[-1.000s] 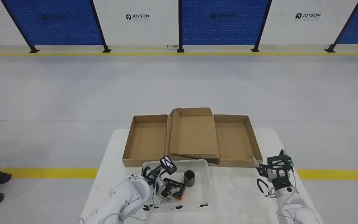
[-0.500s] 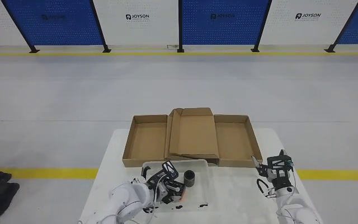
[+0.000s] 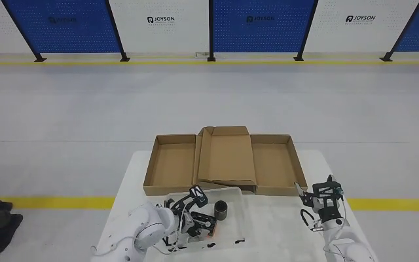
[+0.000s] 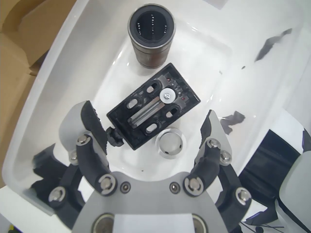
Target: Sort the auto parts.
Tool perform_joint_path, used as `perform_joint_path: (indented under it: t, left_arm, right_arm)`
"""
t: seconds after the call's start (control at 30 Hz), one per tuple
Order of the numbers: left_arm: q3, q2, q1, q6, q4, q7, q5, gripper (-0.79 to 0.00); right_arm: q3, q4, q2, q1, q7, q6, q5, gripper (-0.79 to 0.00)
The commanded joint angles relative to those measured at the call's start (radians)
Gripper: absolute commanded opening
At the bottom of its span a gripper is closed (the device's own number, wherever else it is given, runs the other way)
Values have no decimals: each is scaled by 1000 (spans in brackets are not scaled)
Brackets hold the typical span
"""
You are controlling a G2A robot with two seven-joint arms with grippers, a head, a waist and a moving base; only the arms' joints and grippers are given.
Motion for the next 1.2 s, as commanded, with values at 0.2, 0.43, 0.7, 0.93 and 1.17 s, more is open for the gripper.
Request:
perform_joint_path:
  t: [0.2,0.43,0.7,0.93,1.17]
  left_arm:
    - [59,-12,-67,-3,91,-22,-14,0]
    - [84,-18,-108,-8,154,-2,-10,0]
    - [126,-26,-122,18,185,61,61,-332]
    - [130,-25,-107,46,150,106,109,-785]
    - [105,-9,-47,46,38,116,169,-785]
  right_arm:
    - [0,0,0,0,0,0,0,0]
    - [0,0,0,0,0,0,0,0]
    - [0,0,0,0,0,0,0,0]
    - [0,0,0,0,0,0,0,0]
    - [0,0,0,0,0,0,0,0]
